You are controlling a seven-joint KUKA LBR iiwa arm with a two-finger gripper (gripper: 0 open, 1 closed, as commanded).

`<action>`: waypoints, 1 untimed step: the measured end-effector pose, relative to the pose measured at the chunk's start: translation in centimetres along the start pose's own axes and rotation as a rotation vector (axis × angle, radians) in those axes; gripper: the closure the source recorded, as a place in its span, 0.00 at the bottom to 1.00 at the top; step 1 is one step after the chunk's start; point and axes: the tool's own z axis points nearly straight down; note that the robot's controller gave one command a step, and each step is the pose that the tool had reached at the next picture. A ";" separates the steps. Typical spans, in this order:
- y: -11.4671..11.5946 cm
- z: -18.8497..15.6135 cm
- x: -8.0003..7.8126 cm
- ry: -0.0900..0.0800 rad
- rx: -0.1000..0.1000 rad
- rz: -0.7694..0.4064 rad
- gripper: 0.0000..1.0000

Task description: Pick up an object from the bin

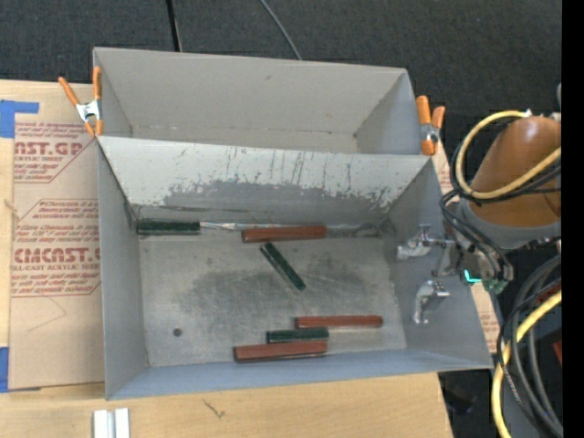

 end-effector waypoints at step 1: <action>0.0 -0.4 -0.2 -0.007 0.002 -0.001 0.00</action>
Offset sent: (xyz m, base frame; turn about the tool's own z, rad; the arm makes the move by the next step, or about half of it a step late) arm -0.0024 0.0224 -0.0831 0.0649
